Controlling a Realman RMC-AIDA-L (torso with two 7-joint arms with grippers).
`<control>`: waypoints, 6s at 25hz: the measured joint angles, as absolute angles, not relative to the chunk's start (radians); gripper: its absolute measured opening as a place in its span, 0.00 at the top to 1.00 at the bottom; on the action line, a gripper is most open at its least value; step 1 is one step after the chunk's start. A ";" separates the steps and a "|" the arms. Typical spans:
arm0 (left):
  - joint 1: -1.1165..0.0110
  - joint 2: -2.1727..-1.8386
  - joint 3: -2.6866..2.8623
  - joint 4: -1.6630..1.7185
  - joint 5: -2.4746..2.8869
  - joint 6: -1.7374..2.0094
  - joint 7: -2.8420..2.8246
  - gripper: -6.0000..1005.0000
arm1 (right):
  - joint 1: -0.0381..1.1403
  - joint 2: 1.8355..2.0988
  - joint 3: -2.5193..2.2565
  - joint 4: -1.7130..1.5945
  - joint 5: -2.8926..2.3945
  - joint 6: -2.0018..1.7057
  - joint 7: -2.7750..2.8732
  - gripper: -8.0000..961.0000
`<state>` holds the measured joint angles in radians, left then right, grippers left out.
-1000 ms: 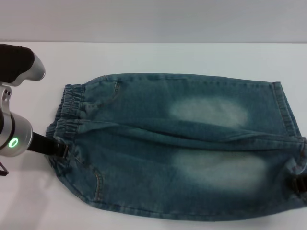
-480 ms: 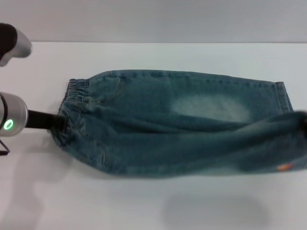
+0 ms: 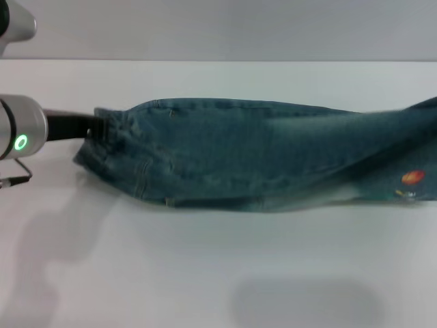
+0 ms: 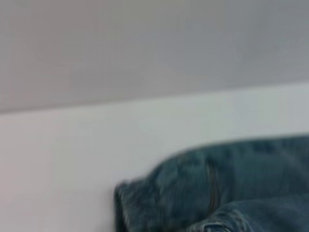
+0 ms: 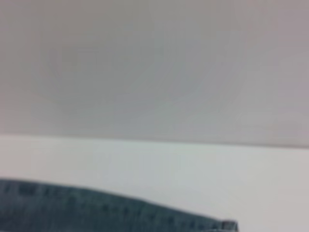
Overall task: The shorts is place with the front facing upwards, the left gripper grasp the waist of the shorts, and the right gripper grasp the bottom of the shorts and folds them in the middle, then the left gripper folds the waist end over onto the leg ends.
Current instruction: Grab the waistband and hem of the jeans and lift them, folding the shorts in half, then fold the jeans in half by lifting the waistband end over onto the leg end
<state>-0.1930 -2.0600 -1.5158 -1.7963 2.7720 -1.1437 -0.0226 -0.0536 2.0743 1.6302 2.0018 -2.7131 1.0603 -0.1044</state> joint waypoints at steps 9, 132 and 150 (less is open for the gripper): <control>-0.189 -2.060 -1.506 -1.742 2.726 -0.904 -0.020 0.89 | -0.091 2.077 1.636 1.979 -2.711 0.902 -0.104 0.95; -0.491 -2.058 -1.576 -1.030 2.571 -0.617 0.133 0.19 | 0.033 2.071 1.010 1.016 -2.704 -0.663 -0.236 0.98; -0.448 -2.060 -1.558 -1.043 2.561 -0.558 0.133 0.80 | 0.002 2.069 1.022 1.064 -2.706 -0.640 -0.241 0.97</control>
